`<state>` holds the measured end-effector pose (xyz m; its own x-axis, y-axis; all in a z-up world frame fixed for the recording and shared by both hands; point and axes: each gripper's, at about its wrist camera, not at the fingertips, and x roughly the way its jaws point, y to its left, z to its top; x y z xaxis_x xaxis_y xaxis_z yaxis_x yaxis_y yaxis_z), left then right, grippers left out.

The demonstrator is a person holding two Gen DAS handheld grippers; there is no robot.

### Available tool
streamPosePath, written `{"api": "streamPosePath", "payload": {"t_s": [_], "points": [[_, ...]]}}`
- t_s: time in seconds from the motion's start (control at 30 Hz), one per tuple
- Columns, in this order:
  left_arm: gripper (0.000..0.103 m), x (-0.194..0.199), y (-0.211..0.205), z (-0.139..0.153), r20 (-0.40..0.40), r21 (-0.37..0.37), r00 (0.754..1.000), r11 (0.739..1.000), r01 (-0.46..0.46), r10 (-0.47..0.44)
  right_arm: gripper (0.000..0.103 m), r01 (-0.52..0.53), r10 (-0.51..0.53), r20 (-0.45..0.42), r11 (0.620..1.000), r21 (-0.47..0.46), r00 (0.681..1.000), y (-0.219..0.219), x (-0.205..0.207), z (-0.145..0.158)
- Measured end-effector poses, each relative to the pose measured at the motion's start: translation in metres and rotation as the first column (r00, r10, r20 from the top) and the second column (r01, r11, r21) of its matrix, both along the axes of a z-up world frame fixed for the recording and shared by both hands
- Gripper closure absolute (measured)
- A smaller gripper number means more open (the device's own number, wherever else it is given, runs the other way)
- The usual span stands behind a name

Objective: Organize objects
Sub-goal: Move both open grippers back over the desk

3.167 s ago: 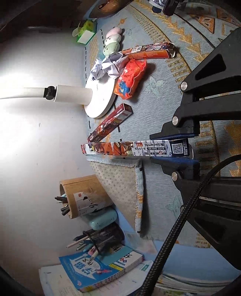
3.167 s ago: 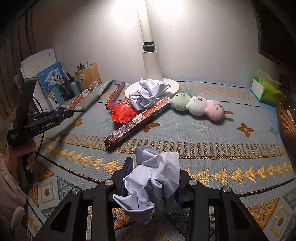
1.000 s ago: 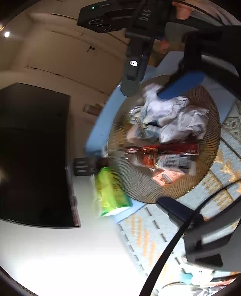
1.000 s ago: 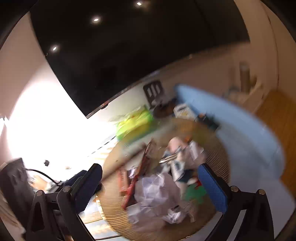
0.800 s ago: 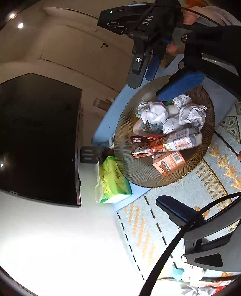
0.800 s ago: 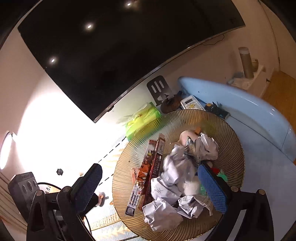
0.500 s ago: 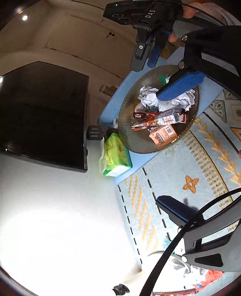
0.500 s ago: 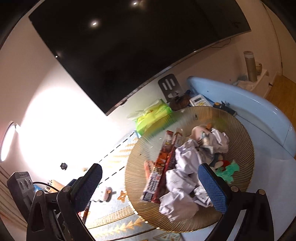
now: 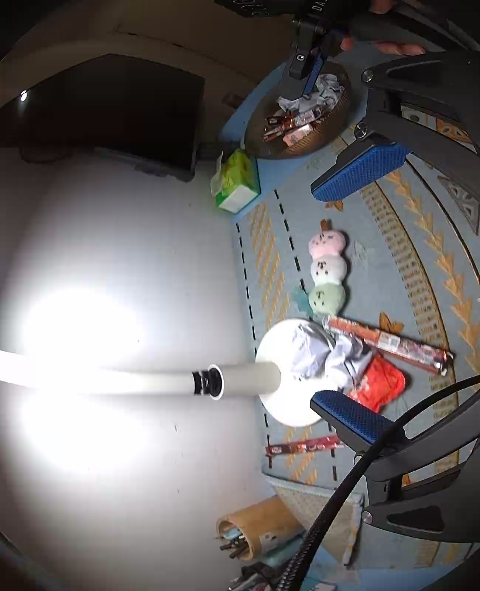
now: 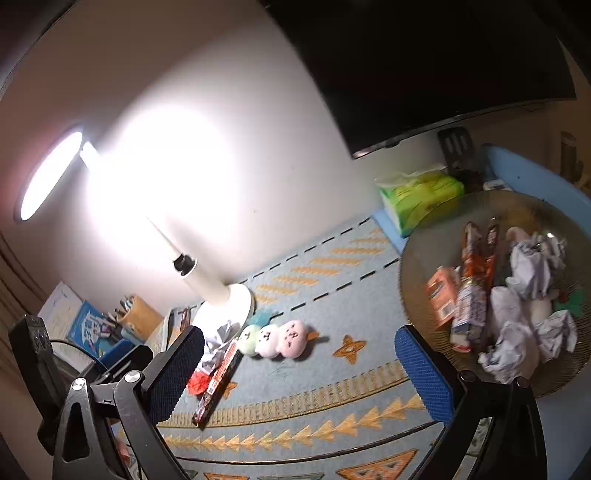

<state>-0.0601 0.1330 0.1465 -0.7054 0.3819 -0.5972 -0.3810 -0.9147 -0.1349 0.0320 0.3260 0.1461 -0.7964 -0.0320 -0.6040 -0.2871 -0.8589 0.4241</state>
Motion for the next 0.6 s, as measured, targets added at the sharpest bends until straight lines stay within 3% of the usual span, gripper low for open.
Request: {"api": "streamPosePath", "payload": {"t_s": [0.17,0.3,0.37,0.5,0.6], "points": [[0.000,-0.013,-0.064,-0.036,0.061,-0.079,0.993,0.992,-0.098,0.102,0.000,-0.084,0.073,0.082,0.987,0.140,0.994,-0.056,-0.027,-0.026],[0.000,-0.024,-0.088,-0.074,0.150,-0.118,0.978,0.985,-0.127,0.144,0.000,-0.144,0.091,0.196,0.952,0.272,0.976,-0.077,-0.049,-0.060],[0.000,-0.029,-0.086,-0.092,0.176,-0.127,0.976,0.986,-0.105,0.127,0.000,-0.169,0.075,0.272,0.925,0.341,0.959,-0.080,-0.062,-0.083],[0.000,-0.036,-0.068,-0.120,0.192,-0.240,0.976,0.969,-0.051,0.098,0.000,-0.238,0.067,0.368,0.866,0.441,0.927,-0.077,-0.083,-0.121],[0.000,-0.047,-0.058,-0.131,0.213,-0.239,0.974,0.971,-0.025,0.078,0.000,-0.248,0.052,0.379,0.836,0.489,0.924,-0.071,-0.100,-0.133]]}}
